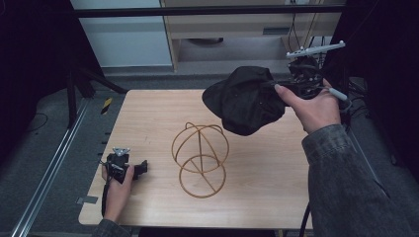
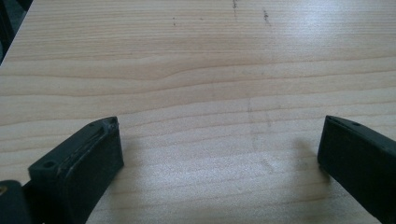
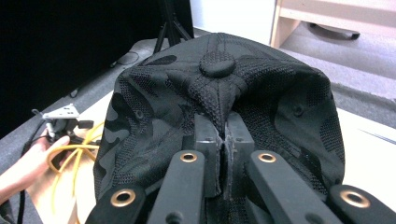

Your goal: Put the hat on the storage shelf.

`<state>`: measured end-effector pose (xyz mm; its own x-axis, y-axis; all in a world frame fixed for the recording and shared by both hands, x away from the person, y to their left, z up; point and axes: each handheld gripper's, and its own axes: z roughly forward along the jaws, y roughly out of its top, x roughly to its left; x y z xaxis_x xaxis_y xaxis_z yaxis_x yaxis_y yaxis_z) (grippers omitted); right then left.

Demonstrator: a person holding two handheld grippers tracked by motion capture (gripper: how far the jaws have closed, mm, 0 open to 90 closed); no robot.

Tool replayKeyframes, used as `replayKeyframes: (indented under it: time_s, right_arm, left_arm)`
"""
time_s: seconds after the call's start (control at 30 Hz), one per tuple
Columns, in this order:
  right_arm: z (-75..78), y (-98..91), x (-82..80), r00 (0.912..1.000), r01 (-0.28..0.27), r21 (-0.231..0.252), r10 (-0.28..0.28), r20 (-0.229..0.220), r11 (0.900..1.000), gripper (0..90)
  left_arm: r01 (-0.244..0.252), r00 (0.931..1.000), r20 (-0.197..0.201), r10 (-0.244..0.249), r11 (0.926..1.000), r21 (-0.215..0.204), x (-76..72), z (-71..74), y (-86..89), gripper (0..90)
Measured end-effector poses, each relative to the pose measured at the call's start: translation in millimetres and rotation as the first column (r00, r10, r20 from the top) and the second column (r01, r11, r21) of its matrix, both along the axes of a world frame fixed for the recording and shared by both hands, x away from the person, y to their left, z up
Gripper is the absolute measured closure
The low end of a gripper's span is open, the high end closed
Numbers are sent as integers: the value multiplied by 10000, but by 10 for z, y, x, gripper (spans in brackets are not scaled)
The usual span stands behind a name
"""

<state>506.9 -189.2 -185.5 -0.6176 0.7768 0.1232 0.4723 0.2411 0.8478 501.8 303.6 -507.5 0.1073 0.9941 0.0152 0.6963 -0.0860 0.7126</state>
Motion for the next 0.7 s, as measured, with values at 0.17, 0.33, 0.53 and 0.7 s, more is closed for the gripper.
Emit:
replayKeyframes:
  time_s: [0.17, 0.33, 0.53, 0.7]
  right_arm:
    - [64, 139, -44, 9993, -358, 22, 358, 109, 9994, 869]
    - [113, 295, -100, 9964, -839, 84, 838, 147, 9964, 869]
    - [121, 440, -155, 9910, -1328, 59, 1327, 148, 9911, 869]
    - [113, 523, -181, 9872, -1593, 122, 1592, 87, 9872, 869]
  left_arm:
    - [0, 10000, -1, 0, 10000, 0, 0, 0, 0, 0]
    - [-1, 10000, -1, 1, 10000, -1, 0, 0, 0, 0]
    - [-4, 10000, 2, 4, 10000, -3, 0, 0, 0, 0]
    - [1, 10000, -3, -1, 10000, 2, 0, 0, 0, 0]
